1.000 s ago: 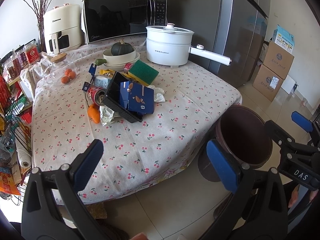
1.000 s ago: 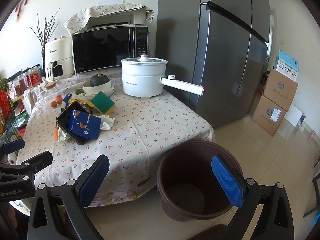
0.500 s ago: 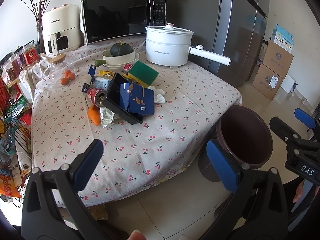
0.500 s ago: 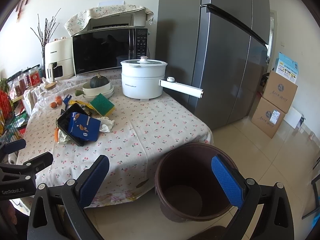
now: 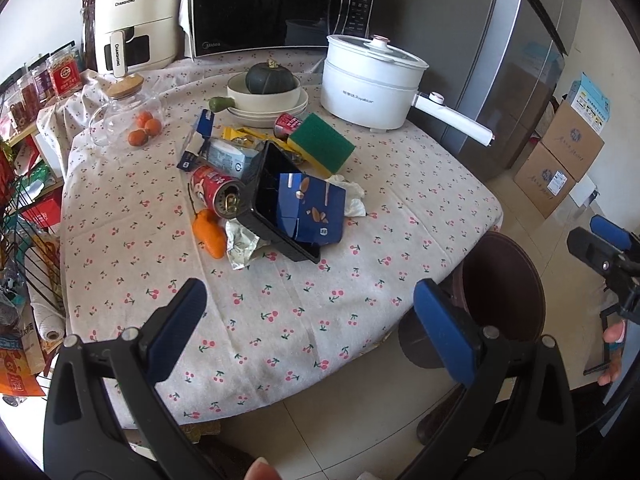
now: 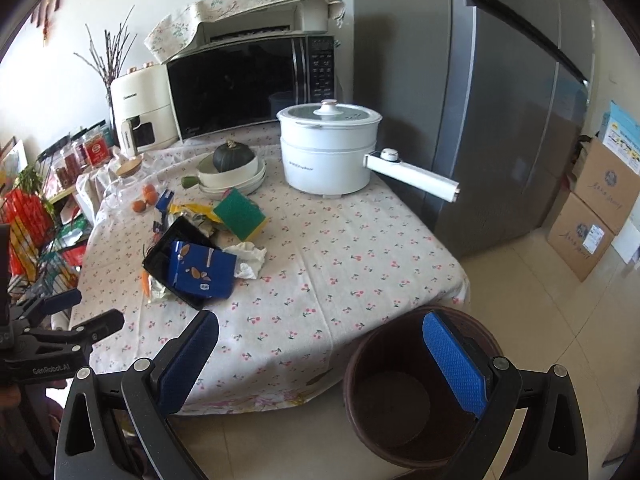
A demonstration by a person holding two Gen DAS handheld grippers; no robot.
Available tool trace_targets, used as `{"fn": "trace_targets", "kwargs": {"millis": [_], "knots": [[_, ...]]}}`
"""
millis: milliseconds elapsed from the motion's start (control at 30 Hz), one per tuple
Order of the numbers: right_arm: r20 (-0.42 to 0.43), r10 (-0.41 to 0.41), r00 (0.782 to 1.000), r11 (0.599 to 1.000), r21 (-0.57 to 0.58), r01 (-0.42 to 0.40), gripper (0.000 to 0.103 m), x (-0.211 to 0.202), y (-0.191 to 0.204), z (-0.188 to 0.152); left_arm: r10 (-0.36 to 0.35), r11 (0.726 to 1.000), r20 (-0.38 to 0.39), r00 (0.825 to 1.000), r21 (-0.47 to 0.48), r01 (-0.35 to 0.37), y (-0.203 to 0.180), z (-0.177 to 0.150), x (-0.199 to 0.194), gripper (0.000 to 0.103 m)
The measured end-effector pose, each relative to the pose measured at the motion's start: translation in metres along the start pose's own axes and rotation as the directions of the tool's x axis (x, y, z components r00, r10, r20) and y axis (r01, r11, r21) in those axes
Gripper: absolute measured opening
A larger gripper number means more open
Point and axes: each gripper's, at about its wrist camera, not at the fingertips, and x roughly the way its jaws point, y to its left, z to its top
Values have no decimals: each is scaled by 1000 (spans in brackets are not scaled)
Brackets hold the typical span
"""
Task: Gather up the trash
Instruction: 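Grasp the red can with the left tool while the right tool grasps the blue snack box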
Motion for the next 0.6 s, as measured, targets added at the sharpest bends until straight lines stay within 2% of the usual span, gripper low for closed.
{"fn": "trace_targets", "kwargs": {"millis": [100,233,300,400,500,567,600], "knots": [[-122,80,989,996,-27,-84,103,37,12,22,3,999,-52,999,-51,-6,19,23,16,103],[-218,146,965,989,6,-148,103,89,19,40,-22,996,-129,991,-87,11,41,50,45,103],[-239,176,955,984,41,-171,103,110,18,37,-57,983,-144,988,-179,31,62,57,61,103],[-321,182,929,983,48,-176,103,137,20,31,-112,942,-162,980,-332,53,94,58,87,102],[-328,164,930,986,38,-160,103,151,24,39,-153,915,-188,970,-398,67,108,63,111,99],[-313,153,937,988,23,-154,103,157,28,46,-136,913,-199,970,-406,44,112,65,124,94],[-310,144,940,989,15,-147,103,159,31,48,-125,912,-209,970,-409,29,114,67,131,88]]}}
